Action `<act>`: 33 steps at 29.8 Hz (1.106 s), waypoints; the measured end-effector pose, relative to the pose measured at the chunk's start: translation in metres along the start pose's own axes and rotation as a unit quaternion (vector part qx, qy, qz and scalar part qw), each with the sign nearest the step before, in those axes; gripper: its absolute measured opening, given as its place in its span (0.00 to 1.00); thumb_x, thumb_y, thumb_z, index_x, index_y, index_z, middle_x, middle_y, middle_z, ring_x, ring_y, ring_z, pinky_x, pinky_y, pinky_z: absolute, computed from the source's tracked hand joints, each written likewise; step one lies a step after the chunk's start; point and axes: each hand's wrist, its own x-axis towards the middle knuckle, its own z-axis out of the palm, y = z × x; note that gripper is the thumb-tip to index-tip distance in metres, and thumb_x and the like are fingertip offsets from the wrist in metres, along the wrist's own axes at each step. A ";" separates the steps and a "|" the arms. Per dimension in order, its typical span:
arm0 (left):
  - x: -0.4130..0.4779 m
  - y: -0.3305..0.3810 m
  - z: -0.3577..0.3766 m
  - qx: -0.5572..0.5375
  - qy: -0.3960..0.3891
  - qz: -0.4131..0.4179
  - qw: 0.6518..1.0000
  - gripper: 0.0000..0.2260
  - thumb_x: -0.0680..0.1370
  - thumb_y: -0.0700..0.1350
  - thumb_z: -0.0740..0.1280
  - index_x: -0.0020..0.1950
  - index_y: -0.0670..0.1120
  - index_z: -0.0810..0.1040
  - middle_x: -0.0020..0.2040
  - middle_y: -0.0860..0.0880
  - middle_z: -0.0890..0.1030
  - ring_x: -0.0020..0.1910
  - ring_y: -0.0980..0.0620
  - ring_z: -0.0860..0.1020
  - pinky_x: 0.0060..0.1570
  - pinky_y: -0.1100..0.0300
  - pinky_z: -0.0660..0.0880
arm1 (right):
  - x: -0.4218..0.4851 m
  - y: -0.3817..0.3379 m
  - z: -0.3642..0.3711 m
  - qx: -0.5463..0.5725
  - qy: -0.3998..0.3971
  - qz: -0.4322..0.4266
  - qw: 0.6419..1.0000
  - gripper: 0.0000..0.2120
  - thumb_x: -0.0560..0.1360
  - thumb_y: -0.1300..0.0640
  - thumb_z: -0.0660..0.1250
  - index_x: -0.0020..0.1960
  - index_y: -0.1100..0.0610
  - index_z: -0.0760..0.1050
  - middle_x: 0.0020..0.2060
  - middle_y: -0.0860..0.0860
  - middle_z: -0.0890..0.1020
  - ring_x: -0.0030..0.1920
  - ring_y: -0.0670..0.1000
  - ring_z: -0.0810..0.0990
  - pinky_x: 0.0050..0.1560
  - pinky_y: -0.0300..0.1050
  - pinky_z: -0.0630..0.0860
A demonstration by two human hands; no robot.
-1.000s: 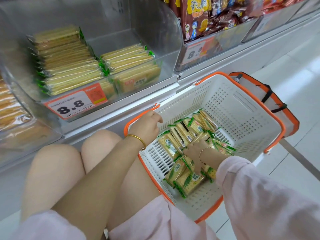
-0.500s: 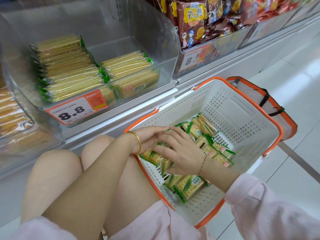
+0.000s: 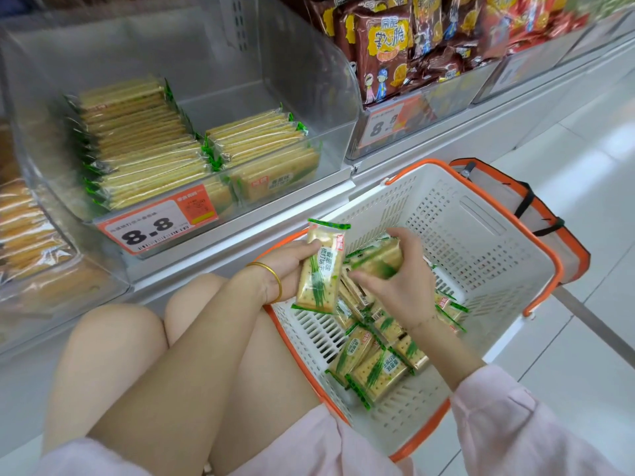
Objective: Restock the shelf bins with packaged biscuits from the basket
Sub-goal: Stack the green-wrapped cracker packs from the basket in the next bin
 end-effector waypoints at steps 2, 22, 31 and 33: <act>0.001 0.000 0.000 -0.009 0.002 0.023 1.000 0.12 0.82 0.42 0.56 0.64 0.42 0.71 0.55 0.41 0.79 0.51 0.45 0.79 0.53 0.48 0.75 | 0.009 0.005 0.004 0.093 -0.015 0.168 0.981 0.43 0.61 0.36 0.73 0.67 0.53 0.61 0.50 0.46 0.76 0.48 0.48 0.78 0.50 0.49 0.78; -0.006 0.000 0.001 0.008 -0.001 0.045 0.999 0.10 0.82 0.41 0.56 0.60 0.46 0.73 0.48 0.45 0.81 0.42 0.50 0.81 0.40 0.57 0.80 | 0.026 -0.013 0.020 0.452 -0.113 0.285 0.838 0.10 0.75 0.73 0.55 0.45 0.63 0.72 0.39 0.58 0.77 0.38 0.54 0.78 0.41 0.50 0.76; -0.010 0.002 0.006 -0.005 0.061 0.048 0.997 0.07 0.81 0.42 0.58 0.56 0.47 0.73 0.43 0.48 0.79 0.38 0.53 0.77 0.36 0.61 0.76 | 0.026 -0.002 0.014 0.492 0.032 0.368 0.788 0.11 0.75 0.64 0.65 0.56 0.59 0.67 0.41 0.54 0.77 0.36 0.50 0.78 0.36 0.45 0.79; -0.011 0.002 0.006 0.020 0.072 0.048 0.996 0.06 0.81 0.44 0.58 0.56 0.48 0.71 0.41 0.51 0.77 0.37 0.55 0.75 0.36 0.62 0.72 | 0.022 0.000 0.011 0.522 0.063 0.363 0.769 0.19 0.74 0.67 0.64 0.62 0.57 0.64 0.46 0.56 0.78 0.41 0.54 0.81 0.41 0.50 0.81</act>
